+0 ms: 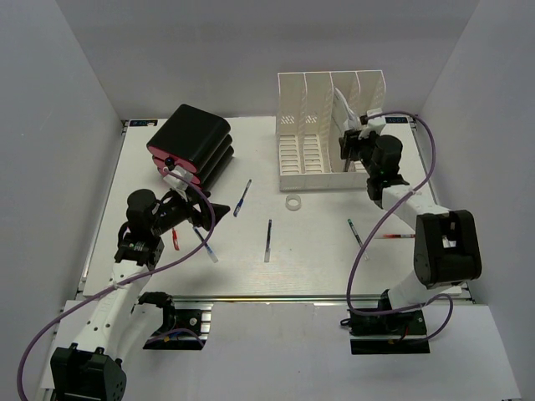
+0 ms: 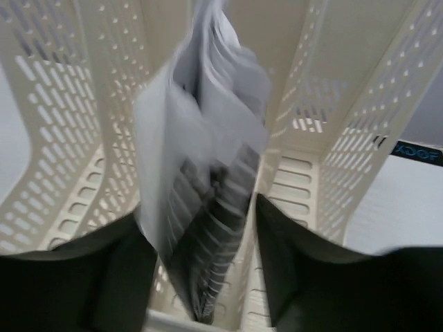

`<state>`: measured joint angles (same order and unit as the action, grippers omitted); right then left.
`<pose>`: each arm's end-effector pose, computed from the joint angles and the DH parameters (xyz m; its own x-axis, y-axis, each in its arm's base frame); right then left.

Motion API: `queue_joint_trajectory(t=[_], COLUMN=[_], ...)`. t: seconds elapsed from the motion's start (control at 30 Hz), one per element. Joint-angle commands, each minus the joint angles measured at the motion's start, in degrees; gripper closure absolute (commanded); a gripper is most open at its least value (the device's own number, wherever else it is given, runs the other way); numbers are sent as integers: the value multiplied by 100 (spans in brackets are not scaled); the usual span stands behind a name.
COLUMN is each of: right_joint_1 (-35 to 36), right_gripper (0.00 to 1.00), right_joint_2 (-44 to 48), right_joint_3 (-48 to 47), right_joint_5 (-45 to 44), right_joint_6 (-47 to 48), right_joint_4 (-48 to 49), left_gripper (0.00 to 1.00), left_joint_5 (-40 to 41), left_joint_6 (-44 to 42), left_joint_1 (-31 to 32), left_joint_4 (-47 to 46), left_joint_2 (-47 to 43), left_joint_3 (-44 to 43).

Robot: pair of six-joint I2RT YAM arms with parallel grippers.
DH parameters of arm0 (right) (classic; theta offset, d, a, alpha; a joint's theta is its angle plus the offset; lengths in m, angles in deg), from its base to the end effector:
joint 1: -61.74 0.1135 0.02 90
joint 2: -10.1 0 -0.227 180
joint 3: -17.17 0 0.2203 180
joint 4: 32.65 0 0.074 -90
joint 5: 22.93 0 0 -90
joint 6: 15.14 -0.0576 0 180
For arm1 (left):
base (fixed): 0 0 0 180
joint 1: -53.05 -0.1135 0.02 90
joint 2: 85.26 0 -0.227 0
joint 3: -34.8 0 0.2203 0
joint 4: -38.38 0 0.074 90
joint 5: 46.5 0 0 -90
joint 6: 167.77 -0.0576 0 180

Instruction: Organize the desk

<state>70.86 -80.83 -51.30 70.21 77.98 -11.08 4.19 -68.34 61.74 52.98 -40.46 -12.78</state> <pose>0.3537 0.0600 0.2543 -0.0038 -0.0556 -0.9984 -0.2129 0.9756 -0.0536 0.1873 -0.0655 0.2598 -0.3193 -0.0794 -0.9443 0.6868 0.6672 -0.2884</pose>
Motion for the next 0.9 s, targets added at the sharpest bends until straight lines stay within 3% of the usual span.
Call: queue_joint_trajectory(t=[0.0,0.27,0.37,0.4,0.43,0.47,0.5,0.53,0.57,0.6,0.63,0.67,0.7,0.73,0.8,0.87], right_joint_1=[10,-157,-341,-376,-437,-438,-464,-456,-447,-447,-447,-455,-447,-455,-473,-508], right_gripper=[33,11,11,11,12,16,30,43,75,88,98,100,99,95,68,54], right_joint_2=[541,1980,2421,2501,2563,2729,2800,2905,2915,2932,2906,2871,2819,2731,2704,2739], right_joint_3=[-24,-68,-235,-270,-271,-114,-25,54,324,431,502,625,687,713,635,556], right_joint_5=[397,740,1931,3024,3374,3839,4766,5080,5640,5863,5935,6014,6101,6155,6339,6514], right_joint_6=[118,321,373,452,514,558,654,768,804,848,962,998,1068,1138,1638,2103], right_joint_4=[105,-1732,-3146,-3524,-4224,-4396,-4581,-4817,-4941,-4995,-5256,-5311,-5355,-5556,-5899,-6303], left_gripper=[5,6,8,12,14,17,26,32,38,57,67,77,89,95,96,94], left_joint_5=[64,458,932,1160,1624,1881,2066,2381,2532,2803,2893,2972,2990,3025,3306,3543], left_joint_6=[-55,-3,24,32,50,102,120,146,234,313,453,524,551,577,604,577], left_joint_1=[-25,-25,-25,-25,-25,-25,-25,-25,-25,-25,-25,-25,-77,-78,-139,-139], left_joint_4=[60,251,428,525,587,674,719,736,780,798,842,894,956,1104,1377,1807], left_joint_2=[-94,-182,-243,-269,-331,-357,-401,-428,-428,-419,-367,-305,-209,53,379,898], left_joint_3=[-154,-180,-224,-268,-295,-303,-295,-286,-277,-286,-295,-338,-400,-557,-812,-1278])
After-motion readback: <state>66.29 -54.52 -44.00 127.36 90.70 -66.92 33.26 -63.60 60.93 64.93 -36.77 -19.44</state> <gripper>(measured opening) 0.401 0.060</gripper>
